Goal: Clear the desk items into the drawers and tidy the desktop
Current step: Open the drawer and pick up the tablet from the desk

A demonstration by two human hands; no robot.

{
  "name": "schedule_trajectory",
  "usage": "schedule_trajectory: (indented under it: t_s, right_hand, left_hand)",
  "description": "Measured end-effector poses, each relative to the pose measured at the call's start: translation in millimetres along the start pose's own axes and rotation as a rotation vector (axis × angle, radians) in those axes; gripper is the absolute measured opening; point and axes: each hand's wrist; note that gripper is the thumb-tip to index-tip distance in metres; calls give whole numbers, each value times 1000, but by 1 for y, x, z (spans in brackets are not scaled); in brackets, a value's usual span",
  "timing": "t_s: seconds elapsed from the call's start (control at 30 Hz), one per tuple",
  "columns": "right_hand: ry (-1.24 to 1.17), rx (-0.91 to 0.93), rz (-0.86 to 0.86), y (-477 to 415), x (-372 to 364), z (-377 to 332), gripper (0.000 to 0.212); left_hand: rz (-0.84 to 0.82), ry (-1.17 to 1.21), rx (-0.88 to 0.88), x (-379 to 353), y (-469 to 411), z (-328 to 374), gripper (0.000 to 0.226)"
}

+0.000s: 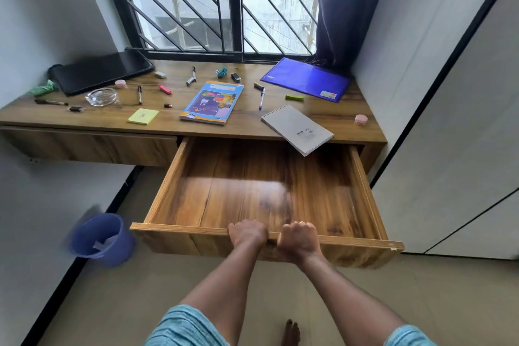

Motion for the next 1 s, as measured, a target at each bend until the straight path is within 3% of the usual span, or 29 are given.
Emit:
schedule_trajectory:
  t_s: [0.33,0.43,0.57,0.67,0.77,0.83,1.0]
  right_hand:
    - [-54,138,-290,-3,14,-4,31]
    - [-80,152,-484,-13,10,-8,24]
    - [-62,118,-744,-22,12,-17,36]
    - [-136,-6,-1006,-32,20,-21,39]
    - [-137,-105,-1236,-47,22,-22,26]
    - [-115,-113,-1282,-54,17,-24,20]
    - [-88,-33,-1234,-67,7,-42,29]
  left_hand:
    - [-56,14,-8,-12,24,-7,27]
    - [-114,72,19,-5,20,-9,30]
    - [-241,110,78,0,13,-12,38]
    - [-292,70,85,4,7,-13,42]
    - [-341,83,97,5,-1,-14,40]
    - [-349,99,93,7,-4,-15,40]
    - [-316,168,117,4,-7,-28,30]
Point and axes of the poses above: each hand's wrist, its own y-axis away from the middle knuckle, its own x-axis out of the back of the hand, z = x × y, and after that the axes turned 6 degrees about z, right-handed
